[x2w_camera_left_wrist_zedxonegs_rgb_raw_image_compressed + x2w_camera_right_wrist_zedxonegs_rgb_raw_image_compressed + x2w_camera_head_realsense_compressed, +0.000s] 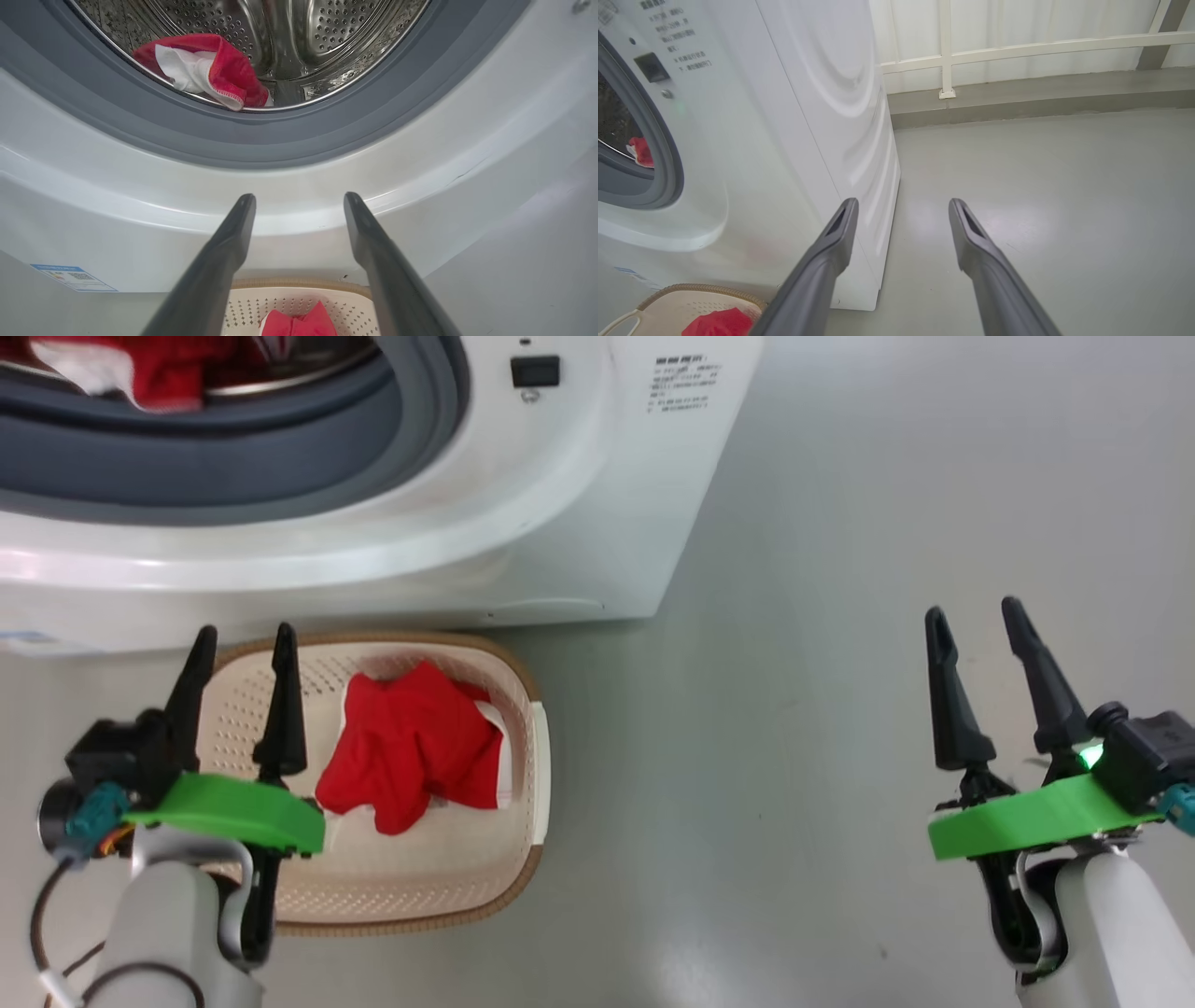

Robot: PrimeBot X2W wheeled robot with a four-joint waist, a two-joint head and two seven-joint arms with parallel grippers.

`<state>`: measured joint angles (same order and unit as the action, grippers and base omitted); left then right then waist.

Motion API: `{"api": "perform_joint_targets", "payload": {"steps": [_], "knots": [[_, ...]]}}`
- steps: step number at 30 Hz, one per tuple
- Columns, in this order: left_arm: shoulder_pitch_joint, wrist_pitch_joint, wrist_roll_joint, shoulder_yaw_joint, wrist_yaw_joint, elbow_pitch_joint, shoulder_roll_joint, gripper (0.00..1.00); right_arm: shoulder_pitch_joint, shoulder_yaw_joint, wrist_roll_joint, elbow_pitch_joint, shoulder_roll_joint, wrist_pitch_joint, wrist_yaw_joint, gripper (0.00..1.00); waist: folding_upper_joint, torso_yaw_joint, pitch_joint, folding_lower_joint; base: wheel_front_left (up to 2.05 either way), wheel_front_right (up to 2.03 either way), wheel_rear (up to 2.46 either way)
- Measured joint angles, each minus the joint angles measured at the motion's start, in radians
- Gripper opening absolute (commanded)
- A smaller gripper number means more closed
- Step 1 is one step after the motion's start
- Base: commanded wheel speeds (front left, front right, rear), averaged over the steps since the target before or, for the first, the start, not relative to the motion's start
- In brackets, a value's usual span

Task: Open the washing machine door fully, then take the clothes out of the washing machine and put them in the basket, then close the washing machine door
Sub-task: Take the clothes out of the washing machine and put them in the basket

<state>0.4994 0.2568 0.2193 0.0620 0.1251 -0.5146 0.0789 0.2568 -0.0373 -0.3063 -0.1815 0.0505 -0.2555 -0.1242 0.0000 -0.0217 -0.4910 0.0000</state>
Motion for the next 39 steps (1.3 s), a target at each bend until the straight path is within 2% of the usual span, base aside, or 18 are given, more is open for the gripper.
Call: {"api": "perform_joint_targets", "payload": {"steps": [10, 25, 39], "knots": [[-0.174, 0.000, -0.018, 0.023, 0.000, 0.163, 0.001, 1.00, -0.077, 0.018, -0.001, -0.022, -0.001, 0.000, 0.000, 1.00, 0.0000, 0.000, 0.139, 0.0000, 0.00, 0.00, 0.00], [-0.399, 0.000, -0.018, 0.039, 0.000, 0.314, 0.001, 1.00, -0.218, 0.004, -0.001, -0.022, -0.004, 0.000, 0.000, 1.00, 0.0000, -0.010, 0.293, 0.0000, 0.00, 0.00, 0.00], [-0.521, 0.000, -0.018, 0.087, 0.000, 0.400, -0.022, 1.00, -0.275, -0.019, -0.003, -0.011, -0.009, 0.000, 0.000, 1.00, 0.0000, 0.002, 0.338, 0.0000, 0.00, 0.00, 0.00]]}}
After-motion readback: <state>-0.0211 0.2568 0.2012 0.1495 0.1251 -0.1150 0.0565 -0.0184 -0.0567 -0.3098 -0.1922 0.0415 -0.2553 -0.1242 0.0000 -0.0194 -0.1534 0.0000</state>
